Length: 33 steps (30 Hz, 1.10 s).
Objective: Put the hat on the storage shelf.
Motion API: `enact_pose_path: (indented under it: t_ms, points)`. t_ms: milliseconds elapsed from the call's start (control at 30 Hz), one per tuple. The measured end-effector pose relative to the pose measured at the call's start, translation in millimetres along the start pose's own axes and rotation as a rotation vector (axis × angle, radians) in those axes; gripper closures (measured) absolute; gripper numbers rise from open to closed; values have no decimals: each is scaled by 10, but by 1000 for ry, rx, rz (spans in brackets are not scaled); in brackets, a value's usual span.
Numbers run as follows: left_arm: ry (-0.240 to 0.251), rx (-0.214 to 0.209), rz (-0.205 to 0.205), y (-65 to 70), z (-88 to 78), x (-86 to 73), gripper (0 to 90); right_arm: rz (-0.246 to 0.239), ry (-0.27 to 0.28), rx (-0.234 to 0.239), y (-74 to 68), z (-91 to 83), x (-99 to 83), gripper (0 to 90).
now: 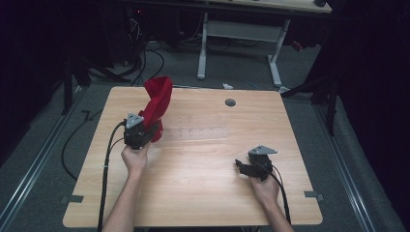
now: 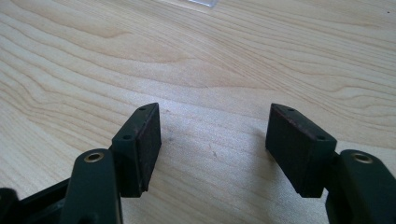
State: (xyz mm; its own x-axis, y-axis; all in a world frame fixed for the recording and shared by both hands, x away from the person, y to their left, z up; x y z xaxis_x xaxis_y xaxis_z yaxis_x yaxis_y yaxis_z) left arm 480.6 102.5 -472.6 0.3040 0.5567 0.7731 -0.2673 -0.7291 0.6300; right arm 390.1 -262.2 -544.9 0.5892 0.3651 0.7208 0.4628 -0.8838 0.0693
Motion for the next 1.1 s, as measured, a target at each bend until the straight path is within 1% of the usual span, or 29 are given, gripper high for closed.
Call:
enact_pose_path:
  t_ms: [133, 267, 300, 367, 467, 533, 667, 800, 900, 1033, 1100]
  points:
    - [-12, 6, 1, -12, -40, -3, 761, -2, 0, 0, 1, 0, 0, 359]
    - [-18, 14, 8, -17, -74, -12, 694, 0, 0, 0, -1, 0, 0, 359]
    - [-18, 18, 6, -20, -85, -18, 669, -1, 0, 0, 0, 0, 0, 359]
    - [-35, 24, -2, -28, -96, -24, 599, -1, 0, 0, 0, 0, 0, 359]
    - [-40, 31, 20, -20, -113, -29, 528, -1, 0, 0, -1, 0, 0, 359]
    - [-43, 35, 26, -12, -126, -28, 473, 0, 0, 0, -1, 0, 0, 358]
    - [-53, 46, 38, -12, -146, -30, 404, -1, 0, 0, -1, 0, 0, 358]
    - [-61, 51, 61, -1, -187, -20, 370, -1, 0, 0, -1, 0, 0, 358]
    - [-58, 50, 72, 15, -220, -1, 360, -3, 1, 0, 0, 1, 0, 358]
    - [-56, 48, 76, 31, -275, 37, 348, -3, 0, 0, 0, 1, 0, 358]
    - [-46, 44, 80, 41, -306, 52, 346, -3, 1, 0, 0, 1, 0, 357]
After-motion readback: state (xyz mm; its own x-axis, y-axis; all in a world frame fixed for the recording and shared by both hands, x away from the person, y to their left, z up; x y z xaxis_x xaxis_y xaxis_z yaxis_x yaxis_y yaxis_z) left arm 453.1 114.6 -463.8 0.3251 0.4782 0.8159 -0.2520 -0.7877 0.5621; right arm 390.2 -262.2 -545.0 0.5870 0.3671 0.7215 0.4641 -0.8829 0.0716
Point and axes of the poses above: each handheld gripper's, and its own axes: z roughly forward along the jaws, x roughly out of its top, y roughly to its right, the point moved 2 cm from there along z, roughly forward along the jaws, and after that the axes turned 4 degrees about -z, right-handed, at the moved point
